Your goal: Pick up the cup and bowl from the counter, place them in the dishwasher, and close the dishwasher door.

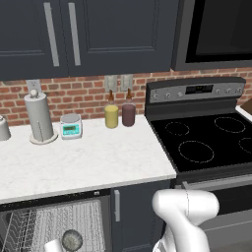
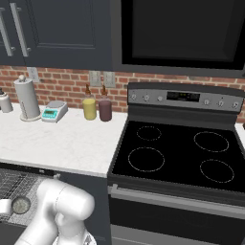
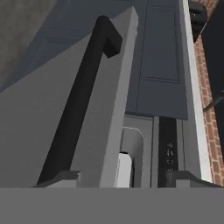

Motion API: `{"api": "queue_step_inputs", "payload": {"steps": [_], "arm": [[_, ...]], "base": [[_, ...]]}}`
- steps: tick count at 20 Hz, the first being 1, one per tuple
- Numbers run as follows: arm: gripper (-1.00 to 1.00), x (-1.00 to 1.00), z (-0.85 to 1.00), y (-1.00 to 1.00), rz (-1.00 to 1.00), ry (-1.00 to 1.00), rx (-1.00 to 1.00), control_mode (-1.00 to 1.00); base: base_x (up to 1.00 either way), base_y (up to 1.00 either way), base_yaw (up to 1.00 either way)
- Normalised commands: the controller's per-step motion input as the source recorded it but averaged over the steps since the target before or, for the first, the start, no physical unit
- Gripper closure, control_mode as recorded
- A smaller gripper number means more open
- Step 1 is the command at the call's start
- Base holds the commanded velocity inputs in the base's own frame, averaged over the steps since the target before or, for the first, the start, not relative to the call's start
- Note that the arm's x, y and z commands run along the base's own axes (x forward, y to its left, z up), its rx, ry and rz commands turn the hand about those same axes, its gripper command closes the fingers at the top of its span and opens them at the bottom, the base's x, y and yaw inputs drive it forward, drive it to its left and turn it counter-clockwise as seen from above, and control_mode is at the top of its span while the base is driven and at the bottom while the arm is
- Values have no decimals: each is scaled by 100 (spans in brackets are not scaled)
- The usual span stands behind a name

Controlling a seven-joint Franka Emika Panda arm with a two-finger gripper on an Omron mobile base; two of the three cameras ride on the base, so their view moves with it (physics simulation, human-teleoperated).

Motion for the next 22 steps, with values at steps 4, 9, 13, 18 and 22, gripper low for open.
{"api": "queue_step_inputs", "payload": {"steps": [4,9,13,18,22], "arm": [[-100,0,-100,0,-9,-11,0,-100],[-100,11,-100,-2,-11,-12,0,-100],[-100,66,-92,0,-17,-15,0,-100],[-100,99,-68,-12,-27,-20,4,-100],[-100,93,-88,-35,-29,-20,13,-100]], "base": [[0,0,0],[0,0,0],[0,0,0],[0,0,0],[0,0,0]]}}
